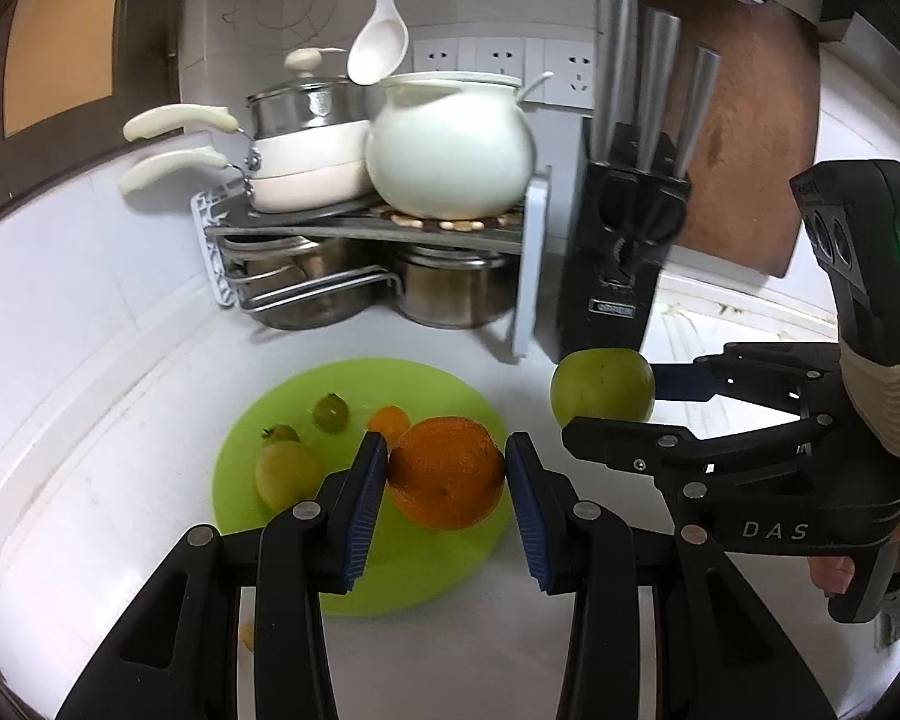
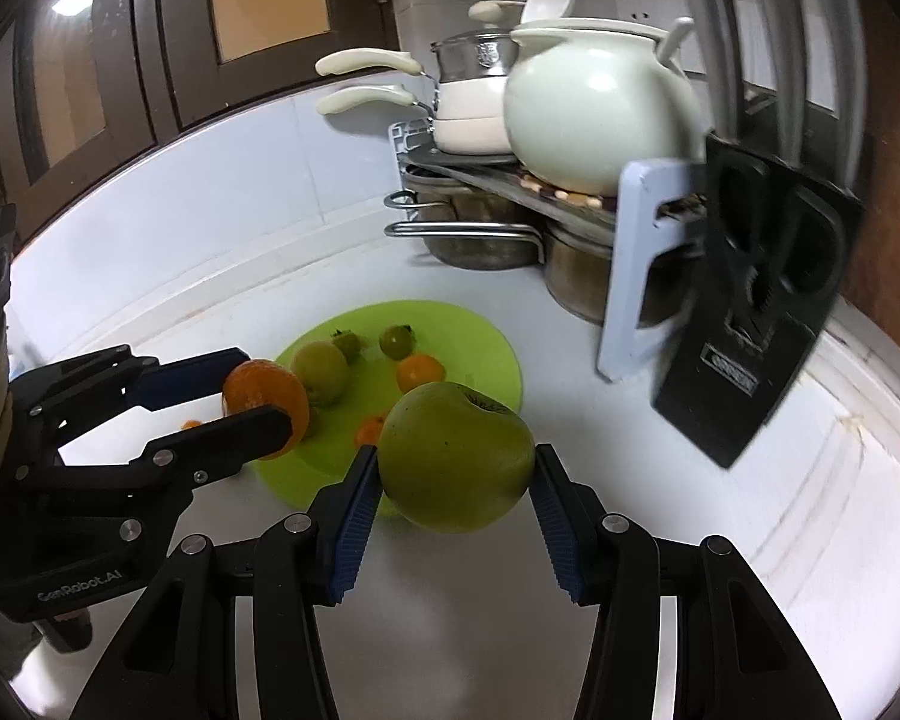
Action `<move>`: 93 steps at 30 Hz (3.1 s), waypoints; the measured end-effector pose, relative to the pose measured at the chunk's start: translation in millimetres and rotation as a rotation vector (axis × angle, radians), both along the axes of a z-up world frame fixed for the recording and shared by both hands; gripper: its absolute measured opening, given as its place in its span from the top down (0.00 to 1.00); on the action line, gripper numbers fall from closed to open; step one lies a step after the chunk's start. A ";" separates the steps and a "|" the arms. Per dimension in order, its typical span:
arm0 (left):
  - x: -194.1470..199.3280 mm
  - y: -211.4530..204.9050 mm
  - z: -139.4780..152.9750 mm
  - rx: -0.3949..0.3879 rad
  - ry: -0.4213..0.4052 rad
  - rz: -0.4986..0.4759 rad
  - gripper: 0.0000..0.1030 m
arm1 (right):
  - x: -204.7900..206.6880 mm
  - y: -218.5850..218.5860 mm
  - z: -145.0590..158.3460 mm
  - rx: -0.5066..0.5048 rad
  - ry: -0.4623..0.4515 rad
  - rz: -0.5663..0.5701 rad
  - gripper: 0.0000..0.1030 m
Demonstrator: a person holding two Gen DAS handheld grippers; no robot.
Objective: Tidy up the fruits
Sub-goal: 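Carry orange and green apple onto the green plate and open both tools, then withdraw both tools toward the last orange and brown kiwi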
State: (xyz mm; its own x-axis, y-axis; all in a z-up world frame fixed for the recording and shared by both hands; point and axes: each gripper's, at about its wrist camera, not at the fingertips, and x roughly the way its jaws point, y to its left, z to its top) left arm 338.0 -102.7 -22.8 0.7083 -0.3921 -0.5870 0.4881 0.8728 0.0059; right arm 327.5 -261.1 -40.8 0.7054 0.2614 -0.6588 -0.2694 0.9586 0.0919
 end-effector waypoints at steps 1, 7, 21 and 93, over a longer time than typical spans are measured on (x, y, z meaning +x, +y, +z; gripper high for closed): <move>3.8 0.9 -0.2 0.002 0.002 0.005 0.61 | 4.7 1.6 0.5 0.001 0.000 0.003 0.50; 28.9 6.2 -5.9 0.008 0.029 0.032 0.61 | 24.3 11.2 -1.8 -0.020 0.006 0.026 0.50; 69.3 15.6 -33.7 0.021 0.138 0.074 0.61 | 77.8 23.2 -30.1 -0.047 0.085 0.069 0.50; -83.6 135.6 13.6 0.014 -0.050 0.306 0.29 | -55.3 124.0 11.6 -0.033 -0.112 0.141 0.40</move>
State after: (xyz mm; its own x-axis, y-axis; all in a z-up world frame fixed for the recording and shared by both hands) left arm 254.4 32.9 -9.2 0.8202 -0.1481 -0.5526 0.2011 0.9789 0.0361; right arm 272.2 -137.2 -29.2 0.7326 0.3420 -0.5884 -0.4077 0.9128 0.0229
